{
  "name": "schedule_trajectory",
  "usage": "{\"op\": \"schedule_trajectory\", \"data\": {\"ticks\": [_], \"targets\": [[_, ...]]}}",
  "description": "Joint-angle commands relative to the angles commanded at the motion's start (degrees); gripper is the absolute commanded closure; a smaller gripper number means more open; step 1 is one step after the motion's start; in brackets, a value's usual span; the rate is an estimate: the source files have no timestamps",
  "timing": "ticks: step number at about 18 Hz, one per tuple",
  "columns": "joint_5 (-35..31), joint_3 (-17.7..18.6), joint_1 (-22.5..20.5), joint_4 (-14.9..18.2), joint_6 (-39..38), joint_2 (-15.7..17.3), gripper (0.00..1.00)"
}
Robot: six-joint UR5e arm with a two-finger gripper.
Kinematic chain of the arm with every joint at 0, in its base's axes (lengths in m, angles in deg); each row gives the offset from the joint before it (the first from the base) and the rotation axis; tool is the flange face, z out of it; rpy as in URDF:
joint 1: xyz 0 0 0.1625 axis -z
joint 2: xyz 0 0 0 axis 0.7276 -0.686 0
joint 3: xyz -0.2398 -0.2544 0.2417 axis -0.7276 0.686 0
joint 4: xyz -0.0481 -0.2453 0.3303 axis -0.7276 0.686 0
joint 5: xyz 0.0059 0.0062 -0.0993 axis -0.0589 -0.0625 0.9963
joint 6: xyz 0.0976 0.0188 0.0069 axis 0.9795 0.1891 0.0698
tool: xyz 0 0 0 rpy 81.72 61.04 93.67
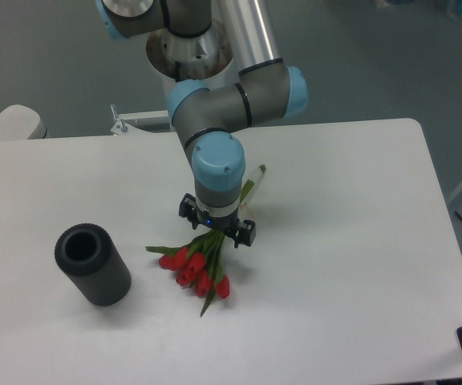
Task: Place the flowers on the table
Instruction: 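Open the gripper and lift it away from the tulip stems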
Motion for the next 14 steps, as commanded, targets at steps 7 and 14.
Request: {"op": "schedule_trajectory", "data": {"ticks": [7, 14], "targets": [[0.0, -5.18, -5.53, 0.7, 20.65, -1.66, 0.0], [-0.7, -15.72, -8.88, 2.01, 30.87, -9.13, 0.0]]}}
